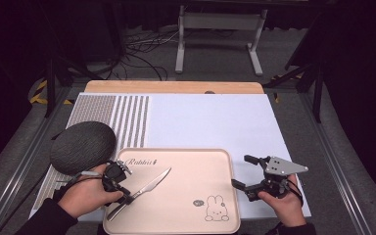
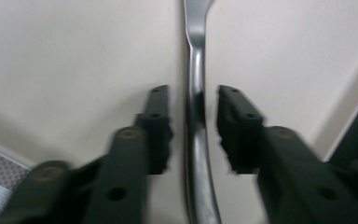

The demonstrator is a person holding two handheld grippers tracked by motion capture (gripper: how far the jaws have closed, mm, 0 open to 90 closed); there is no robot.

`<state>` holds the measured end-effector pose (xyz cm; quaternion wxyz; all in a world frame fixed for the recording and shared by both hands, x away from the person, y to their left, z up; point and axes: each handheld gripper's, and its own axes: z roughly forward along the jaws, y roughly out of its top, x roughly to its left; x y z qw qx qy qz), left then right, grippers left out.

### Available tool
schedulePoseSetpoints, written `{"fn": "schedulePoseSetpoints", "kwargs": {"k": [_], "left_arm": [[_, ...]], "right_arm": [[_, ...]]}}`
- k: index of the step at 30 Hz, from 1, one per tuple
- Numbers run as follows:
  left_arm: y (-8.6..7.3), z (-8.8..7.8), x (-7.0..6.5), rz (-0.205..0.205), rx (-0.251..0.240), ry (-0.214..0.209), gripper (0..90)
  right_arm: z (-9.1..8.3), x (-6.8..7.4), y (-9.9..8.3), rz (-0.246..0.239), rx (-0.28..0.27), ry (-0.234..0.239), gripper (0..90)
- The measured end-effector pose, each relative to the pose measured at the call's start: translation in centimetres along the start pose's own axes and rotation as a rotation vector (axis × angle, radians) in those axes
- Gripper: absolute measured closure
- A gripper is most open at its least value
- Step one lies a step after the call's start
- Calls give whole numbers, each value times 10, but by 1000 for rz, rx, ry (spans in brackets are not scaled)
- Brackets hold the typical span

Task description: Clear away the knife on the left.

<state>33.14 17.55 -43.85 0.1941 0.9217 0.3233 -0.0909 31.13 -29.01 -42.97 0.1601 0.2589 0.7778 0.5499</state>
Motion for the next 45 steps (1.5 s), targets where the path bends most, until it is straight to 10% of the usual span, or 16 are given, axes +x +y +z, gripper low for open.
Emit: {"fn": "schedulePoseSetpoints", "kwargs": {"k": [5, 10, 20, 45], "left_arm": [[3, -3, -5, 88, -113, 0, 304], [9, -4, -14, 177, -147, 7, 269], [21, -3, -23, 391, -161, 61, 900], [23, 21, -19, 424, -63, 50, 900]], "right_arm": [[0, 0, 0, 1, 0, 2, 46], [1, 0, 0, 2, 0, 4, 46], [0, 0, 0, 2, -1, 3, 46], [0, 0, -1, 0, 3, 5, 46]]}}
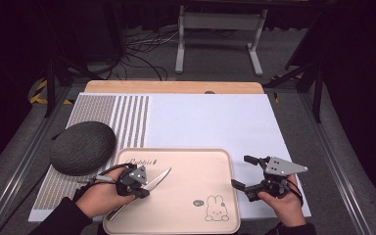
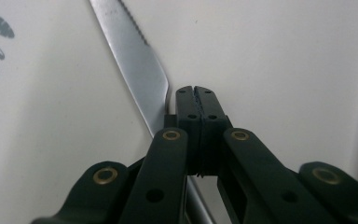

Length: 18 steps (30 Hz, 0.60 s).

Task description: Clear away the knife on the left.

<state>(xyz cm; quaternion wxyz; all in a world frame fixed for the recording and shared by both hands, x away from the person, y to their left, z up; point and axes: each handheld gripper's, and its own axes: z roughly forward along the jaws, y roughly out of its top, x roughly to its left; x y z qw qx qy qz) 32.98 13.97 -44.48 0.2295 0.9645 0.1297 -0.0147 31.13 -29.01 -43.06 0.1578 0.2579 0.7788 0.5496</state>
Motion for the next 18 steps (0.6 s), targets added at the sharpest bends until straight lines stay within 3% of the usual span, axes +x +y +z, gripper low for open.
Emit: {"fn": "schedulePoseSetpoints", "kwargs": {"k": [9, 18], "left_arm": [[-3, -2, 0, -3, 15, 17, 900], [-8, -6, 2, -32, 24, 26, 900]], "right_arm": [[0, 0, 0, -1, 0, -1, 46], [0, 0, 0, -2, 4, -3, 46]]}}
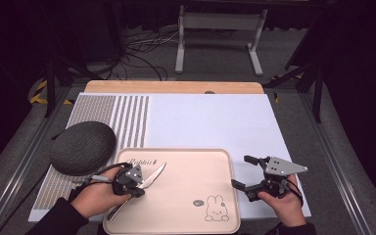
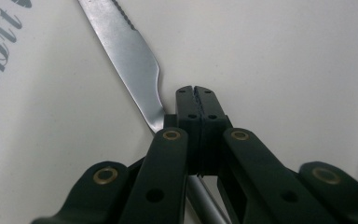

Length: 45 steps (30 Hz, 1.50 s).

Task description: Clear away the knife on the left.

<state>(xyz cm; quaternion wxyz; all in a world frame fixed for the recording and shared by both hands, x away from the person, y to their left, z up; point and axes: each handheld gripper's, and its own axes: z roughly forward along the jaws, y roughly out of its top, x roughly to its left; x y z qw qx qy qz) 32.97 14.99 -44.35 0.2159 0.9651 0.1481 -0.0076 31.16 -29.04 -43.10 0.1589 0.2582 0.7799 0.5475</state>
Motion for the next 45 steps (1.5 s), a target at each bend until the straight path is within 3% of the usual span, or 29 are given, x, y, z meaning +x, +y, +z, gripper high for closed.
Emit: {"fn": "schedulePoseSetpoints", "kwargs": {"k": [16, 45], "left_arm": [[-11, -6, 6, -34, 6, 19, 900], [-35, -16, 15, -143, -18, 40, 900]], "right_arm": [[1, 0, 0, -1, 3, 1, 46], [2, 0, -1, 9, 4, 1, 46]]}}
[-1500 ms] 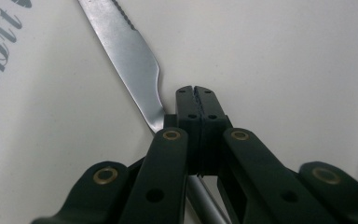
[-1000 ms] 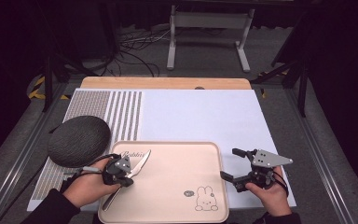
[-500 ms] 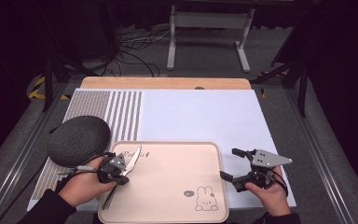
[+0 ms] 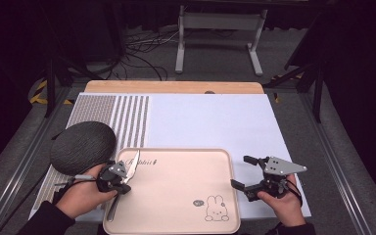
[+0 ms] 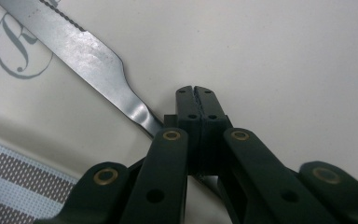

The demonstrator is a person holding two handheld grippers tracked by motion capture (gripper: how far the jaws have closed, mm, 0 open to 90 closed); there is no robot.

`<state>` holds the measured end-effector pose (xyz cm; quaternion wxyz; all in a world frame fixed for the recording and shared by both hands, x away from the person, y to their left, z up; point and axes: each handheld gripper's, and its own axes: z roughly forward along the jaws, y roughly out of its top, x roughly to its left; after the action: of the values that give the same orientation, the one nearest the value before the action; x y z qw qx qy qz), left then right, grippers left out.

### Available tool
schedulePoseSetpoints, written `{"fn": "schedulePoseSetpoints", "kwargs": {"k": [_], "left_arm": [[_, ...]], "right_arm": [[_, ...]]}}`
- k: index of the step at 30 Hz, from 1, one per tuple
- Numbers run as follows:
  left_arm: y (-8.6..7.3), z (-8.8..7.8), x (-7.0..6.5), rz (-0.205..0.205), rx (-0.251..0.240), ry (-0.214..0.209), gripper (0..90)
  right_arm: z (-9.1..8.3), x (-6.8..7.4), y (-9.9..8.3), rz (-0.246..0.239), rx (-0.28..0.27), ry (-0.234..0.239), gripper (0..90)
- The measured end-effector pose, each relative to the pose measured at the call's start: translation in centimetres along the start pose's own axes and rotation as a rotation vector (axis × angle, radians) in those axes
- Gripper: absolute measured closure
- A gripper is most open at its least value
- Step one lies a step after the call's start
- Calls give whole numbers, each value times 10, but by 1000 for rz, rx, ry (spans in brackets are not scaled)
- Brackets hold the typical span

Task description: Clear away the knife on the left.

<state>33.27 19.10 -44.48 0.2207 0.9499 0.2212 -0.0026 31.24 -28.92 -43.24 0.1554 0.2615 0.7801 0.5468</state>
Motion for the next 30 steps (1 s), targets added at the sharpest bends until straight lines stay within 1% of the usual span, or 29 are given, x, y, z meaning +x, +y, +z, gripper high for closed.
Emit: {"fn": "schedulePoseSetpoints", "kwargs": {"k": [2, 4, 6, 7, 8, 11, 12, 14, 17, 30], "left_arm": [[-1, 0, 0, -3, -3, -2, 900], [-2, 0, 1, -16, -11, -2, 900], [-3, -1, 0, -22, -9, 2, 900], [-4, -1, -1, -24, -3, 11, 900], [-4, -2, -1, -32, -1, 11, 900], [-6, -3, -1, -30, -1, 16, 900], [-7, -3, -1, -43, -3, 15, 900], [-9, -4, -1, -44, -3, 15, 900], [-13, -5, -1, -63, -5, 12, 900], [-13, -6, 0, -75, 7, 8, 900]], "right_arm": [[0, 0, 0, 0, 0, 0, 46], [0, 0, 0, -2, 0, 1, 46], [1, 0, 0, -5, 1, 2, 46], [1, 0, 0, -4, 2, 3, 46], [1, 0, 0, -4, 1, 2, 46], [0, 0, 0, -3, 0, 1, 46], [0, 0, 0, -4, 1, 2, 46], [1, 0, 0, -3, 3, 3, 46], [1, 1, 0, -4, 4, 4, 46], [1, 1, -1, -3, 6, 4, 46]]}}
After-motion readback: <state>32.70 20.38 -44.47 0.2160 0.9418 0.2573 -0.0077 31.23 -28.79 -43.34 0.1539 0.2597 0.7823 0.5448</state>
